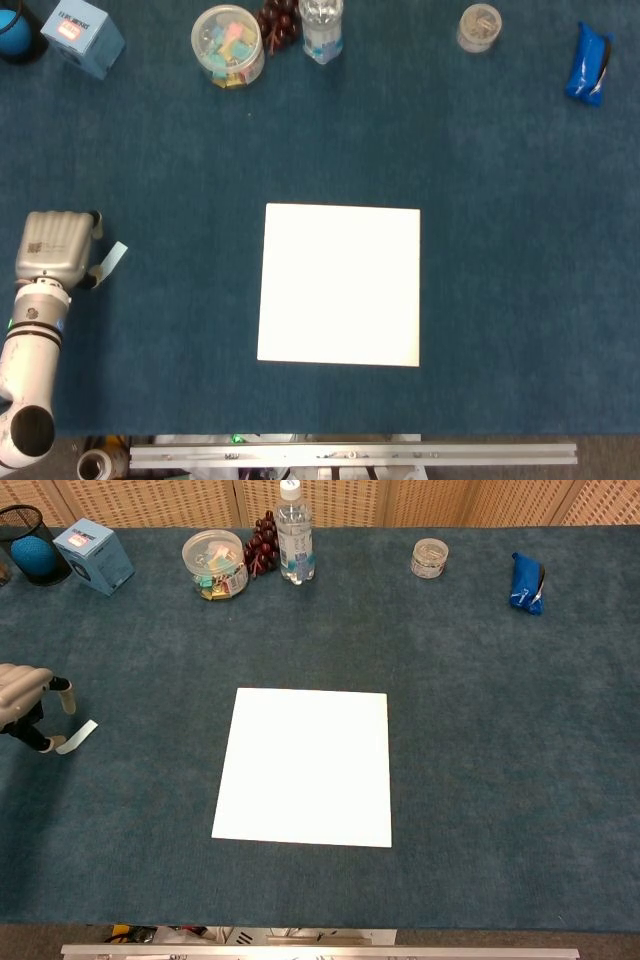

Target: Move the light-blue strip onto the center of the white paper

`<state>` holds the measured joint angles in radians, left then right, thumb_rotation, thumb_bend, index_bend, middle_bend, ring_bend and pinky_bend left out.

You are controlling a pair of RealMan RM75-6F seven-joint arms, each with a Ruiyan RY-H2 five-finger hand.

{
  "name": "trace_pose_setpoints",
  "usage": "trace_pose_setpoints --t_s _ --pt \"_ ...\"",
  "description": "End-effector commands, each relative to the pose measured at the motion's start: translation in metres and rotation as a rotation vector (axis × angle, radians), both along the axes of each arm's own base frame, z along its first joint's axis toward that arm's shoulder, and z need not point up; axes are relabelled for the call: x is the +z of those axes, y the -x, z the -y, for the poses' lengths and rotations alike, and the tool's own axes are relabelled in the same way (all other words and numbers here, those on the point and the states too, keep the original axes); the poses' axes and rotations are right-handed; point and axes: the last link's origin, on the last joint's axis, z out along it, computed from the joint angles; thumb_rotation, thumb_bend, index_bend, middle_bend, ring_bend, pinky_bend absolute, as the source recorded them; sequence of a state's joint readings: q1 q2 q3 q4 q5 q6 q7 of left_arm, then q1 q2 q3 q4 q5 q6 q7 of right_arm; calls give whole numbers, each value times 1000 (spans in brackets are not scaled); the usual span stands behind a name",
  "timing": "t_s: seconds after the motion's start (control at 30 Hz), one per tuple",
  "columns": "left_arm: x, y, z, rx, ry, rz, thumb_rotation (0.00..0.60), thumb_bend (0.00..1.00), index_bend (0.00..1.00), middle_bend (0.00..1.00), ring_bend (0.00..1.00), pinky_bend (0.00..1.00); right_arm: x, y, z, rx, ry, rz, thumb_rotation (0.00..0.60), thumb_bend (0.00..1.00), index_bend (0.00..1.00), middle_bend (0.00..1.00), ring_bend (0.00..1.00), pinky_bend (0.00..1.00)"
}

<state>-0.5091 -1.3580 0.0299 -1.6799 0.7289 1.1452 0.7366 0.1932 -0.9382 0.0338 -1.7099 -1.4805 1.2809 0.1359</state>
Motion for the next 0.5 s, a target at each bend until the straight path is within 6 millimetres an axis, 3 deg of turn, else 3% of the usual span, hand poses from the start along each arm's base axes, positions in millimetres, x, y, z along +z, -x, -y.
trace_pose_setpoints --t_s 0.03,0.5 --pt "2 1 5 -3 8 -7 565 268 354 1000 1000 1000 0 0 0 1 2 1 600 125 97 352 243 233" --pt "-3 -2 15 -21 31 13 591 268 338 1000 1000 1000 3 -2 -3 3 7 0 600 125 99 358 252 252"
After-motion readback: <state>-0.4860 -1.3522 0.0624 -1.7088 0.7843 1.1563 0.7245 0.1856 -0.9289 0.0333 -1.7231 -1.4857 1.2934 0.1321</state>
